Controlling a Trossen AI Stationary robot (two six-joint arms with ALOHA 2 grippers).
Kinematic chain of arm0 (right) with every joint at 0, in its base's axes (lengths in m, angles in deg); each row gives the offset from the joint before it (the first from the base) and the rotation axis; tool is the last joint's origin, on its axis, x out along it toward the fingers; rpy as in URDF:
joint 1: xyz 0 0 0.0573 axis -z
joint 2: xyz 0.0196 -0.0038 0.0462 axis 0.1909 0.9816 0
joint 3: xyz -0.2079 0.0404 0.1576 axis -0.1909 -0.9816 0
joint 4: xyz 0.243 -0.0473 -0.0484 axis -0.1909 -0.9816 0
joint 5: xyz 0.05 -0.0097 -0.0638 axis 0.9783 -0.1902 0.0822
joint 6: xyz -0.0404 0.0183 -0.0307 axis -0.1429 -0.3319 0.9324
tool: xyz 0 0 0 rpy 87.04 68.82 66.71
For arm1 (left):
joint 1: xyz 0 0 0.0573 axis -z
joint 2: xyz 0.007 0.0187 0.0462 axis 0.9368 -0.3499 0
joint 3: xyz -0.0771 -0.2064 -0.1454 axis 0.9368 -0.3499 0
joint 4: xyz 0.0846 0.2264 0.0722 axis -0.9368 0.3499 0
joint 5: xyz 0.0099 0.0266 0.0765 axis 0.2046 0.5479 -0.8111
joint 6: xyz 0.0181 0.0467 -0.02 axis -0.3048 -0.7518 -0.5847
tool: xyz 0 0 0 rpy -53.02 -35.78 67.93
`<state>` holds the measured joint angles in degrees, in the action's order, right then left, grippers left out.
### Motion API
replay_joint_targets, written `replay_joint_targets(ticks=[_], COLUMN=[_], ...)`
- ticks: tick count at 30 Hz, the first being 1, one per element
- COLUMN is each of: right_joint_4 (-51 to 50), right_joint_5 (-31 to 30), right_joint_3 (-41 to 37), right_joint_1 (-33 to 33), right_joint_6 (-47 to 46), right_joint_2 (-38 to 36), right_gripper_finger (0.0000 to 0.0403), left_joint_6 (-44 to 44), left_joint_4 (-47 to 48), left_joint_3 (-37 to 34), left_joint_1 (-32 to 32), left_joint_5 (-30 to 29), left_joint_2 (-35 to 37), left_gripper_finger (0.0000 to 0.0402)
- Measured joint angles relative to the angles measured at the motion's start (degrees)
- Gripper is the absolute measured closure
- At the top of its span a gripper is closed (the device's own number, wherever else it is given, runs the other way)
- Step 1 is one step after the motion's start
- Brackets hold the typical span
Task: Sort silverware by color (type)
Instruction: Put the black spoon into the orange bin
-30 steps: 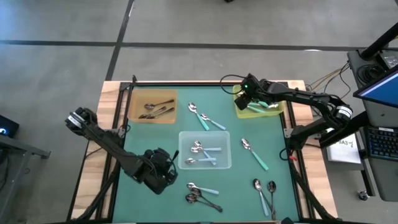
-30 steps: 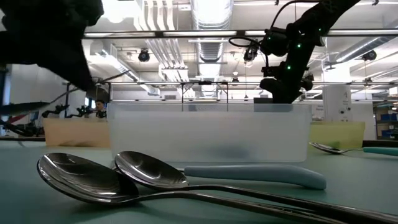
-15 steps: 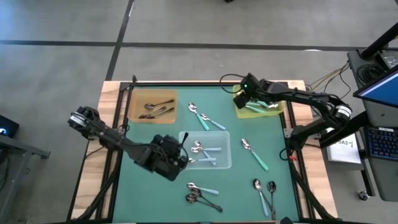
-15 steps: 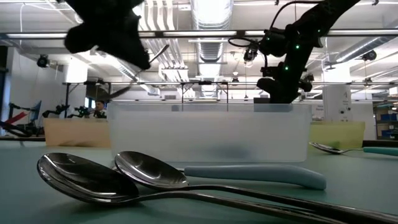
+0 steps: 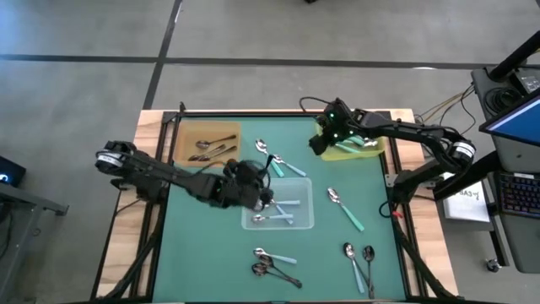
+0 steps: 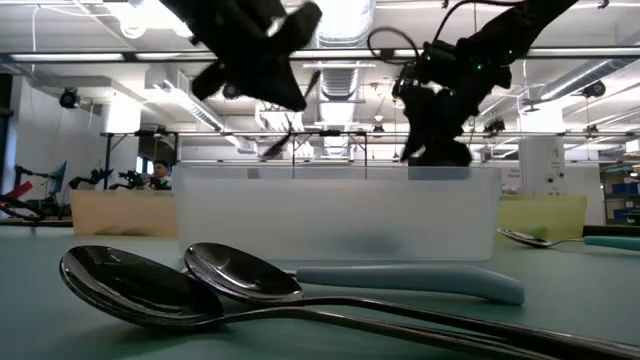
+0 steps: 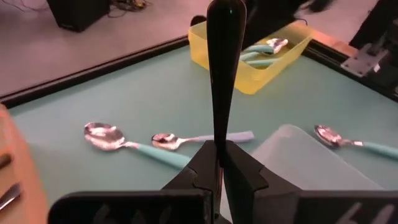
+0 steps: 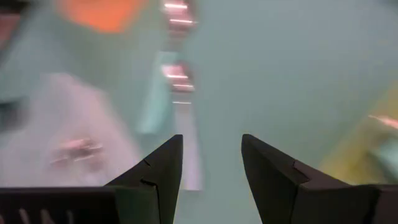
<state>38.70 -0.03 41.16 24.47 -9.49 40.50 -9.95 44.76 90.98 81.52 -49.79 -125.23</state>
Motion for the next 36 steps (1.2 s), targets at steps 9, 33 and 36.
replay_joint_targets(ticks=[9, 33, 36], right_joint_4=[6.2, 6.0, 5.8], right_joint_5=[8.3, 7.8, 7.8], right_joint_3=[0.0, 0.0, 0.0], right_joint_1=[-3.8, -4.8, -4.8], right_joint_6=[6.6, 9.9, 10.0], right_joint_2=[-0.9, -0.9, -0.9], right_gripper_finger=[0.0248, 0.0248, 0.0248], left_joint_6=[-10.4, -6.6, -6.9], left_joint_4=[-10.0, 19.6, 21.3], left_joint_3=[-1.5, -2.2, -2.5], left_joint_1=[-11.3, -28.7, -32.0], left_joint_5=[11.5, -0.1, 1.3], left_joint_2=[-0.8, 5.3, 5.3], left_gripper_finger=[0.0401, 0.0401, 0.0399])
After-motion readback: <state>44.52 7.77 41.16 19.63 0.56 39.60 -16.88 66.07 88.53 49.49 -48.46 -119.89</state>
